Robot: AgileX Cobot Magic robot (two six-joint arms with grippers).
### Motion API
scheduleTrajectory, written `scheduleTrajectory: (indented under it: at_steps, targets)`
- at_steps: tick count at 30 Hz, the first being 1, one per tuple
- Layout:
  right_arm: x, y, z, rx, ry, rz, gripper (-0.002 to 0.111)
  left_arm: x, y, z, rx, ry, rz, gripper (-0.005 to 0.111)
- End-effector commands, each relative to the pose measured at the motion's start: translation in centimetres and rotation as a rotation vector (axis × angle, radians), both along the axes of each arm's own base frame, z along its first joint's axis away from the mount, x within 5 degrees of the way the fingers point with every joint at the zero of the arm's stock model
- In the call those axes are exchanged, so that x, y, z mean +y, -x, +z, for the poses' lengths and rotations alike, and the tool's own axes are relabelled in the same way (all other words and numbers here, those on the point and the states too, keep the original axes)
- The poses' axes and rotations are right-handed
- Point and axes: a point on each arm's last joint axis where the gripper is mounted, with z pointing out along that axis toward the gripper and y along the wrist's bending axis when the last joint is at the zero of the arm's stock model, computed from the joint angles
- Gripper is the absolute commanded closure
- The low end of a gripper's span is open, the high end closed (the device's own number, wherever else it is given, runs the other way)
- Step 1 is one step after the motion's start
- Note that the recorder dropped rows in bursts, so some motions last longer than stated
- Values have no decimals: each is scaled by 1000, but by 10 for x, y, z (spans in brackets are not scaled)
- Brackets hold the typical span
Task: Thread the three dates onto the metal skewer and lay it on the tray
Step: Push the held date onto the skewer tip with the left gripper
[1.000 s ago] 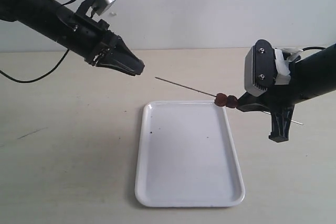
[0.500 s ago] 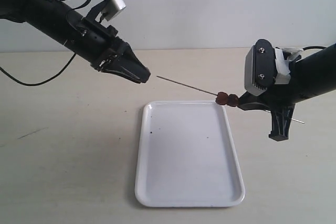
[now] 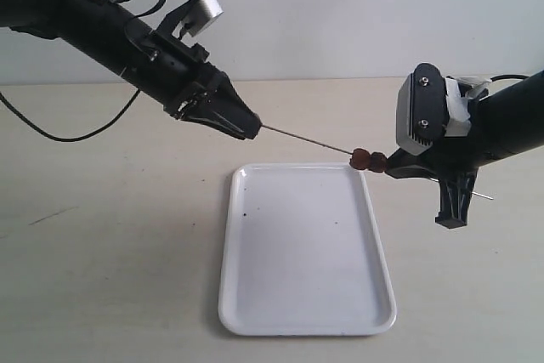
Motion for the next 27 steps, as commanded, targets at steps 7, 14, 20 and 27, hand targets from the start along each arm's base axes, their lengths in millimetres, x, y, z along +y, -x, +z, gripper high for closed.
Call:
scheduleTrajectory:
  at_steps: [7, 14, 20, 27]
  targets:
    - [4, 3, 1, 18, -19, 57, 108, -2, 2, 2, -19, 10, -17, 77]
    - [5, 5, 1, 32, -32, 75, 108, 1, 1, 1, -46, 7, -34, 77]
    - [6, 6, 1, 42, -42, 87, 108, 10, -4, 1, -83, 10, -42, 77]
    - [8, 7, 2, 50, -55, 102, 108, 7, -3, 1, -105, 14, -65, 77]
